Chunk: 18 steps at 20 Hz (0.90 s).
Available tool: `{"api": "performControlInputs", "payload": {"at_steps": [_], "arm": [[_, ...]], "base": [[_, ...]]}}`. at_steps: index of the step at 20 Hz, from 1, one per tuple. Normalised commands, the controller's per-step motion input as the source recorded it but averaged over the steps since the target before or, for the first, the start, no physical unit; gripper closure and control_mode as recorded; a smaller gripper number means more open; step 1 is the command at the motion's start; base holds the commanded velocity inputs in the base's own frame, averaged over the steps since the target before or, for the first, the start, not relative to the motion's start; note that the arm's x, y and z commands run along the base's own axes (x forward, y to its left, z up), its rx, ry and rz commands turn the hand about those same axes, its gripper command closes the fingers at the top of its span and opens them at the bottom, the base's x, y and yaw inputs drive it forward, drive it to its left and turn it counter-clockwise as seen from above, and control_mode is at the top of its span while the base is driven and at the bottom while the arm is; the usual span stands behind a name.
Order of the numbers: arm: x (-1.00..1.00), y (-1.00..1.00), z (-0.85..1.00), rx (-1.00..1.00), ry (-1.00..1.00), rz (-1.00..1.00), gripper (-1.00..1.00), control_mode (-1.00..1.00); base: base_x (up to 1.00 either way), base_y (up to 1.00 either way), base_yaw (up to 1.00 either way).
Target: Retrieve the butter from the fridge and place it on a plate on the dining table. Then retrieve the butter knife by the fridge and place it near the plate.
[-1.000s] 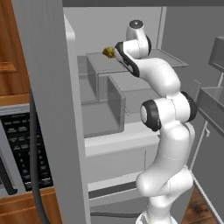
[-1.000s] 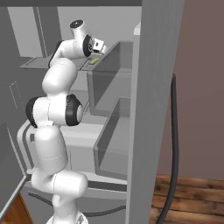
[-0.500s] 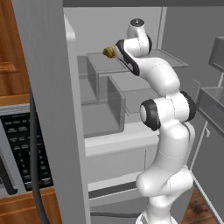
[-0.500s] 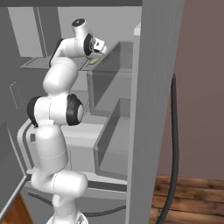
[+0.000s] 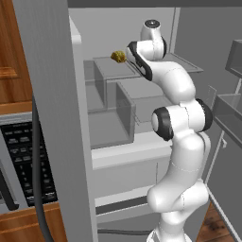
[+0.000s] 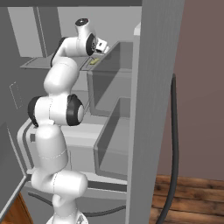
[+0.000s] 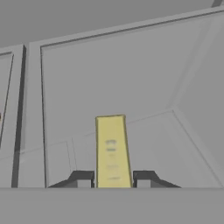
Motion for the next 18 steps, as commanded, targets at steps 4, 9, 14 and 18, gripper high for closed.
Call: {"api": "performControlInputs", "payload": {"at_steps": [4,9,14,18], "arm": [[0.11,0.00,-0.04,0.00,0.02,0.00,1.00,-1.00],[-0.03,0.00,0.02,0.00,-0.03,0.10,1.00,-1.00],[-0.16,-0.01,0.13,0.00,0.00,0.25,1.00,-1.00],[-0.30,0.00,0.03,0.00,0.00,0.15,1.00,-1.00]], "base": [[0.00,0.00,0.00],[0.00,0.00,0.00],[0.00,0.00,0.00],[0.00,0.00,0.00]]}}
